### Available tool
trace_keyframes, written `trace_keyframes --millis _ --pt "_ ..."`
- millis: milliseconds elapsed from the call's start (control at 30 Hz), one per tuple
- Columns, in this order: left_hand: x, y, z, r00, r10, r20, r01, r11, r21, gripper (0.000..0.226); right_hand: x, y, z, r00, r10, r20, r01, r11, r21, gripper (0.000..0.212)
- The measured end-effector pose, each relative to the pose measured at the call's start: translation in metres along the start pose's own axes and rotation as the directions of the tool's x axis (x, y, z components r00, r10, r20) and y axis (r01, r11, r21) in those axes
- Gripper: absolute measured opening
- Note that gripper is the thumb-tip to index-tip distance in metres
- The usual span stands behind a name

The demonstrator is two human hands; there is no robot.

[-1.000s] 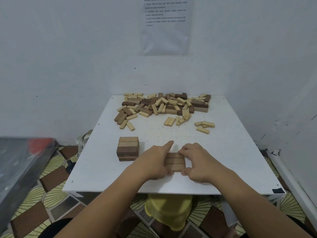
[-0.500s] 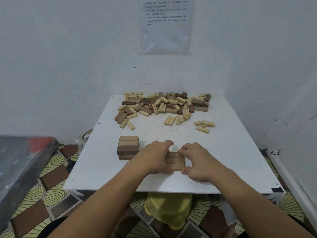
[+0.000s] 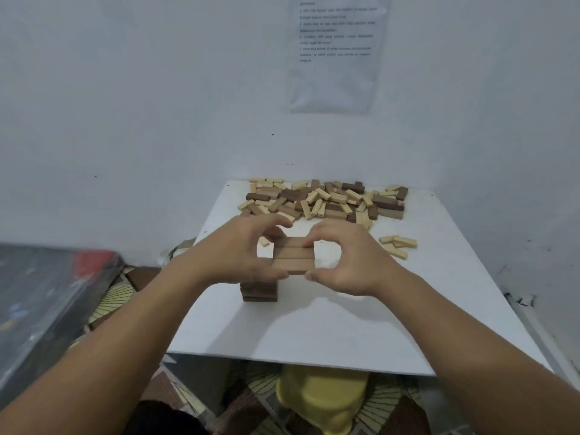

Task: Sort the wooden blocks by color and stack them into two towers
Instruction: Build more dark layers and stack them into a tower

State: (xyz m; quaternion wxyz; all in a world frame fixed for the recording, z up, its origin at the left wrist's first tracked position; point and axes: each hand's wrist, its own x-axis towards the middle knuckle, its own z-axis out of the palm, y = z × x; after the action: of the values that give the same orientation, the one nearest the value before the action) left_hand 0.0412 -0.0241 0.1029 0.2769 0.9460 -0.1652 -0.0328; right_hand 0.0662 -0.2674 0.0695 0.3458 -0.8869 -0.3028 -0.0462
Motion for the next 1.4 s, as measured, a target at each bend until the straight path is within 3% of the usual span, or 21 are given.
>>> trace_keyframes --millis 200,433,900,1400 --pt "-0.004 -0.054 -0.006 0.996 -0.090 0.018 0.091 0.996 -0.009 0.073 0.035 -0.003 0.049 0.998 0.047 0.052 -0.050 0.997 0.050 0.042" --pt "-0.002 -0.082 0.000 0.995 -0.087 0.055 0.087 0.996 0.006 0.060 0.042 -0.003 0.072 0.994 0.064 0.089 -0.066 0.998 0.017 0.044" --pt "-0.001 -0.086 0.005 0.994 -0.093 0.051 0.089 0.993 0.078 0.059 0.041 0.000 0.078 0.992 0.056 0.114 -0.051 0.997 -0.051 0.048" --pt "0.001 -0.084 0.004 0.994 -0.079 0.079 0.076 0.996 0.046 0.064 0.041 -0.001 0.076 0.988 0.076 0.131 -0.072 0.997 -0.034 0.049"
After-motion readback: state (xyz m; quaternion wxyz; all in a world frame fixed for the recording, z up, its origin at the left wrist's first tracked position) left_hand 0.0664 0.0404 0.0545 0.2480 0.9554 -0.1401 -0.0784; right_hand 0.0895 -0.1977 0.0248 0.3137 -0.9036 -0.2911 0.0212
